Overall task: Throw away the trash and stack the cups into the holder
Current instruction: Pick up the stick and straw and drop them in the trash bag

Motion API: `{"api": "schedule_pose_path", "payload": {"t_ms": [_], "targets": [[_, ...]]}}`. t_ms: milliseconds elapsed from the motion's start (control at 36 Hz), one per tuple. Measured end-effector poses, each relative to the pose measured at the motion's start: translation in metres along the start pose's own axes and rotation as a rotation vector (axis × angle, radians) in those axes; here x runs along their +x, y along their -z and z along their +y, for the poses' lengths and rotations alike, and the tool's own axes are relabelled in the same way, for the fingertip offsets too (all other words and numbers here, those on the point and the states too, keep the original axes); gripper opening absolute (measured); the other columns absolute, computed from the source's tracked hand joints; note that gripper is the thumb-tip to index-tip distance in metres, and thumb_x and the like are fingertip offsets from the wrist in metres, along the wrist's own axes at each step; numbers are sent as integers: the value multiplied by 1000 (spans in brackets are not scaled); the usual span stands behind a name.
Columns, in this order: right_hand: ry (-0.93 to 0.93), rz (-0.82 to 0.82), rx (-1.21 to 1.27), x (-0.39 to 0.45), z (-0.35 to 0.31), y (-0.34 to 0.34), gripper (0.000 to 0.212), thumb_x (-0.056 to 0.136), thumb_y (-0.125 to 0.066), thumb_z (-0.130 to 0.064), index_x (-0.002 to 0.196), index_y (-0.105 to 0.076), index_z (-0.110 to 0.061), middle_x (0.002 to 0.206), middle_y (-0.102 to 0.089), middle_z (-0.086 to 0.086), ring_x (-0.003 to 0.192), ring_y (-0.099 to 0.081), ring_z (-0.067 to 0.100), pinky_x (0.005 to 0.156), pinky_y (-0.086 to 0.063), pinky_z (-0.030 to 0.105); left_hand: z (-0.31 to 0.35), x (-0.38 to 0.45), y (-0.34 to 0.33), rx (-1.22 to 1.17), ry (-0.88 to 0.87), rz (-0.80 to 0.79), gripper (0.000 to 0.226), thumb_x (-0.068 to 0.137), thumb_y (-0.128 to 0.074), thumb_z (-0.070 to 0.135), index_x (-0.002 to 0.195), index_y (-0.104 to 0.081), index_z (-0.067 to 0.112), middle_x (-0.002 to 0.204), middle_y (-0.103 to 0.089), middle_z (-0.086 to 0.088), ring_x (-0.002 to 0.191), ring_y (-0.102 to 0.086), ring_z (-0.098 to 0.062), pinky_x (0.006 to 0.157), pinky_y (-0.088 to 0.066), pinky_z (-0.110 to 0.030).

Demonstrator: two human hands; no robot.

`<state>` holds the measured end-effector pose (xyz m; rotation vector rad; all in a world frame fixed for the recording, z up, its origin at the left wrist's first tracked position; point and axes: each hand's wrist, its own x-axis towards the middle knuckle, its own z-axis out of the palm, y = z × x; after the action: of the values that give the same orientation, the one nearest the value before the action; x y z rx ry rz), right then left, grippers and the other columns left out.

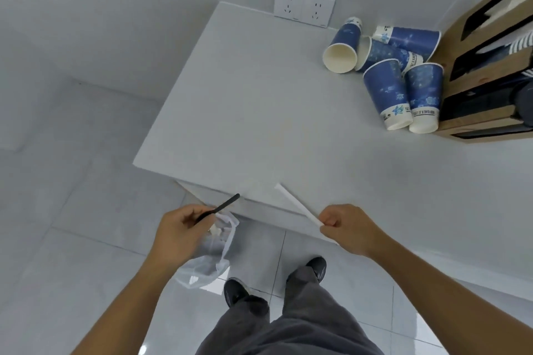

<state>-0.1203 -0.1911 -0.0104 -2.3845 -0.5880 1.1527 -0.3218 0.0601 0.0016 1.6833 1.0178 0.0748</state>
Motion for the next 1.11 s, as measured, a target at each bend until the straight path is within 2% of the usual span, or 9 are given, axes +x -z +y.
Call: {"api": "schedule_pose_path", "payload": {"t_ms": [139,250,361,472,583,722,861,972,1111], "targets": [[3,-9,-79,-2,-42,-42,7,84,-65,-16,86,-70,-19,89,-71,0,74,-64,21,57,-46,20,-53,-13,59,-93,87,49,10,85,-72,6,83,-76,14,74,-73,0,67,-65,-10,60,-52,-14],[19,-79,-145,-3,-71,-72,10,86,-65,-19,83,-65,-29,89,-70,-6,81,-68,20,68,-53,28,-90,-28,90,-150,163,91,8,86,-70,6,84,-75,12,69,-72,7,67,-64,-9,66,-49,-20],[46,-139,-200,-1,-93,-97,11,86,-64,-20,84,-65,-30,89,-69,-9,77,-66,13,60,-49,20,-120,-43,107,-229,239,137,7,86,-70,8,83,-73,14,63,-71,13,72,-63,-17,66,-48,-20],[62,-184,-240,4,-108,-113,14,86,-64,-20,81,-64,-33,85,-68,-10,72,-65,11,57,-46,17,-145,-55,116,-288,286,166,3,85,-73,12,84,-73,15,73,-71,-4,78,-65,-27,64,-48,-26],[86,-249,-336,9,-118,-135,12,86,-64,-20,80,-64,-31,83,-67,-10,76,-66,16,65,-52,23,-172,-66,122,-321,328,171,6,82,-77,15,78,-75,21,79,-70,-14,80,-64,-34,75,-53,-43],[74,-317,-419,15,-121,-154,10,87,-63,-23,83,-62,-32,86,-67,-9,78,-65,12,72,-54,25,-192,-75,120,-371,374,193,6,83,-75,12,78,-72,14,76,-63,-11,73,-57,-27,57,-42,-28],[79,-363,-492,32,-126,-171,5,89,-61,-20,91,-65,-22,86,-65,-8,80,-67,18,75,-55,28,-217,-81,119,-419,431,226,5,83,-75,11,80,-72,14,77,-64,-14,74,-56,-27,63,-44,-31],[74,-406,-554,51,-123,-185,17,90,-59,-19,73,-59,-19,73,-62,-5,65,-60,16,72,-57,35,-232,-80,117,-405,460,244,2,85,-73,14,85,-71,13,82,-65,-18,76,-58,-27,62,-45,-26],[59,-464,-535,83,-118,-205,7,90,-61,-18,84,-62,-23,77,-63,-9,69,-61,11,68,-52,25,-252,-65,109,-392,495,239,5,87,-70,16,89,-73,13,72,-59,-6,53,-42,-13,41,-36,-11]]}}
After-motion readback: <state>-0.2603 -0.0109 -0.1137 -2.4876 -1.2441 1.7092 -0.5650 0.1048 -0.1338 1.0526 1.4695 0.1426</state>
